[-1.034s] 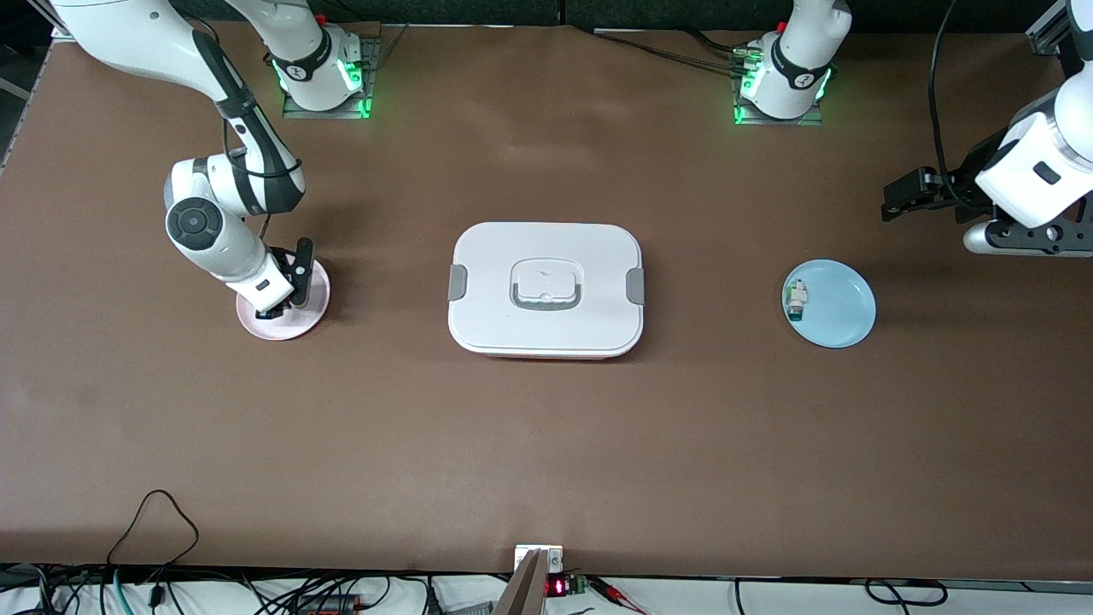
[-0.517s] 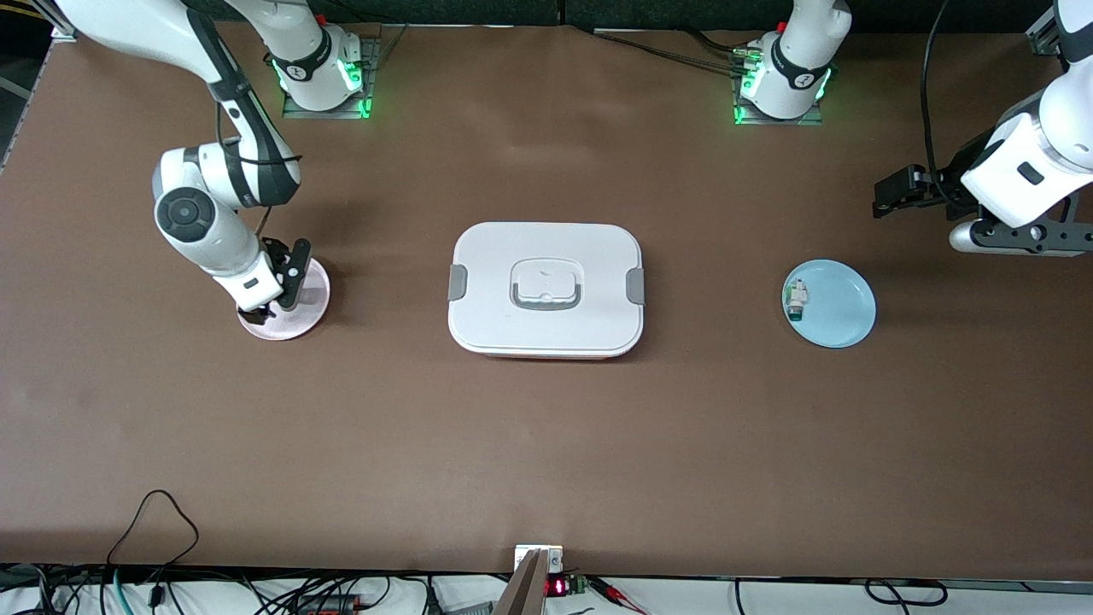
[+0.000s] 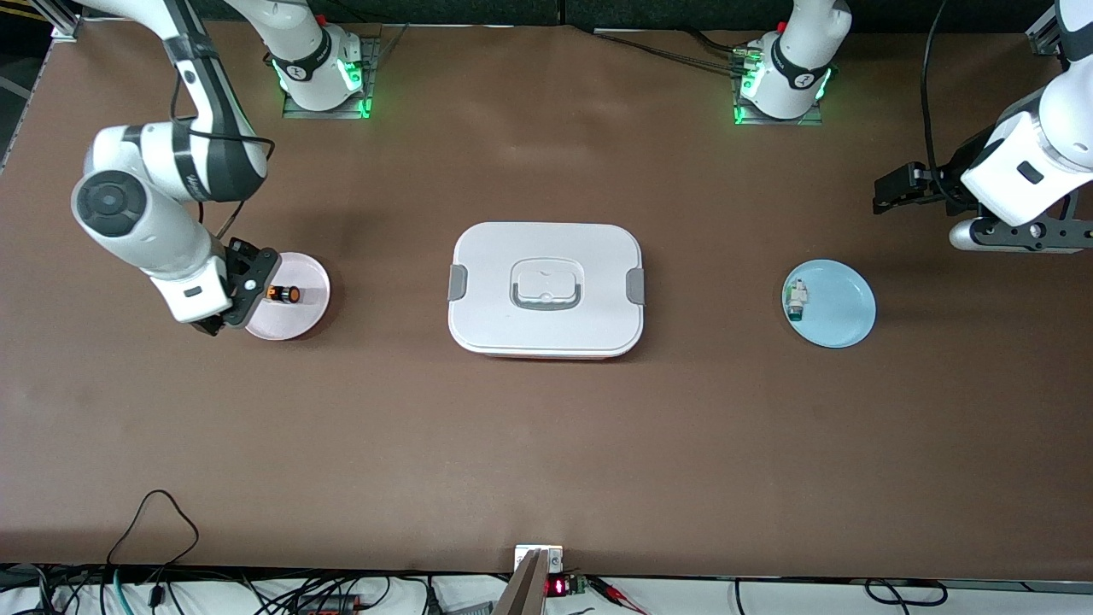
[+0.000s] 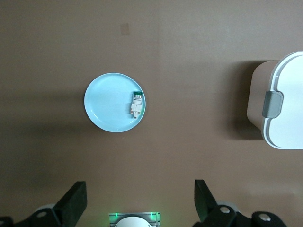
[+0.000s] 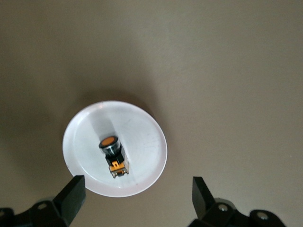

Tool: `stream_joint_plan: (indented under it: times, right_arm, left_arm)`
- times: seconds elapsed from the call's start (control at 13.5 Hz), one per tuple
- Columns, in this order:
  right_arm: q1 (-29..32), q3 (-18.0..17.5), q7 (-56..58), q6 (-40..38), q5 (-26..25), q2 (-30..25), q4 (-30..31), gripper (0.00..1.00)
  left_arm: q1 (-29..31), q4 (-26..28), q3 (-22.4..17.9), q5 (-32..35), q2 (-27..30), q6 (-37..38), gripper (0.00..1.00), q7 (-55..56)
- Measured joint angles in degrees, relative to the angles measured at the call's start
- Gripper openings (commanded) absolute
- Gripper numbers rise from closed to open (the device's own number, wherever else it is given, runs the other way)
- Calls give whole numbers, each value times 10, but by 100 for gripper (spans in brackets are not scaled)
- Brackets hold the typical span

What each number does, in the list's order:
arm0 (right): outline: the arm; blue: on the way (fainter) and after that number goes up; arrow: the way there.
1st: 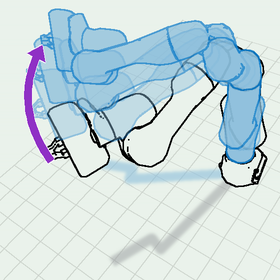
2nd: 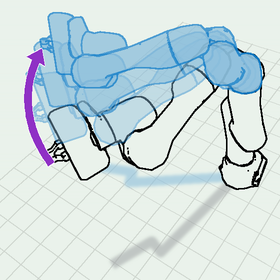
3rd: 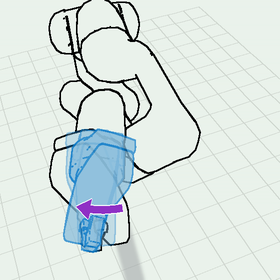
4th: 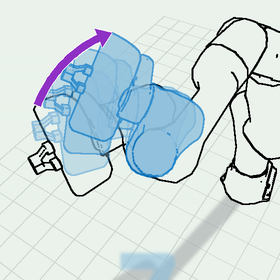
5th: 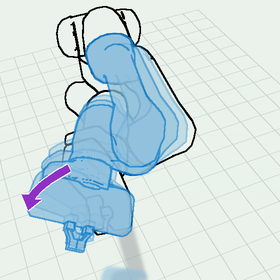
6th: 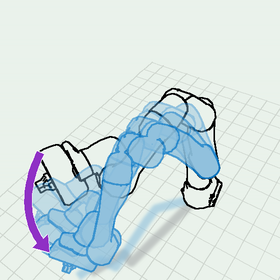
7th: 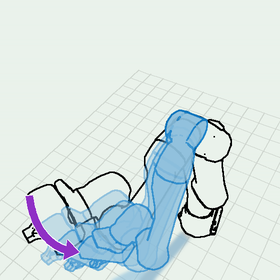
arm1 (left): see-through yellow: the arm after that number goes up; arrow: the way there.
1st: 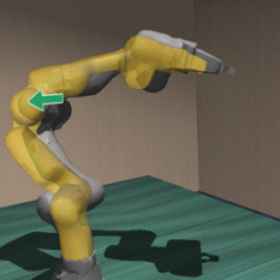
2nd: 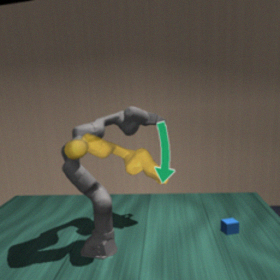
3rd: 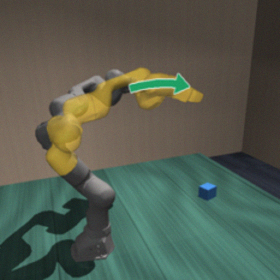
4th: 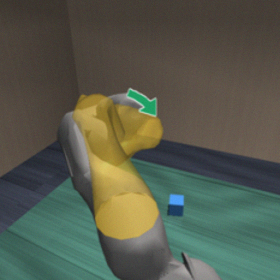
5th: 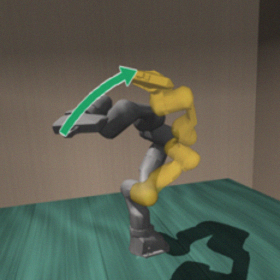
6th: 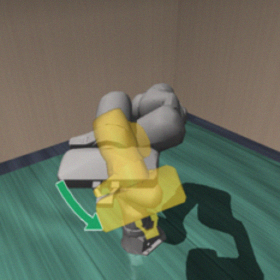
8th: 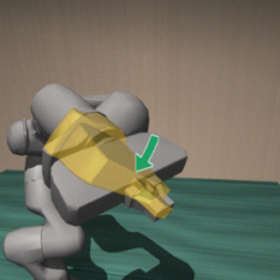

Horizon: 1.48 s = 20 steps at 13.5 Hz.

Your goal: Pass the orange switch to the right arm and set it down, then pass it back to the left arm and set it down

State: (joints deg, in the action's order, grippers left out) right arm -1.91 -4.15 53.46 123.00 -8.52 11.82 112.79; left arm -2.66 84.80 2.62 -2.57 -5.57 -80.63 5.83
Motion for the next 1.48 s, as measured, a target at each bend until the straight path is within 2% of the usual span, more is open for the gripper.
stream_joint_plan:
  times: [0.44,0.66,0.81,1.03,1.18,1.33,1.48]
  right_arm:
    - [-26,-2,-360,-111,43,-26,-62,100]
    - [-27,2,-497,-182,120,-26,-110,100]
    - [-26,6,-565,-232,134,-26,-149,100]
    - [-26,24,-588,-292,133,-26,-214,100]
    - [-24,47,-588,-301,113,-26,-232,100]
    - [-22,58,-578,-301,24,-26,-235,100]
    - [-22,58,-571,-301,-15,-26,-238,100]
  left_arm:
    - [2,0,0,0,0,0,100,0]
    - [3,0,1,0,0,0,100,0]
    - [4,0,1,0,0,0,100,0]
    - [4,0,1,0,0,0,100,0]
    - [4,0,1,0,0,0,100,0]
    - [5,0,1,0,0,1,100,0]
    - [5,0,1,0,0,1,100,0]
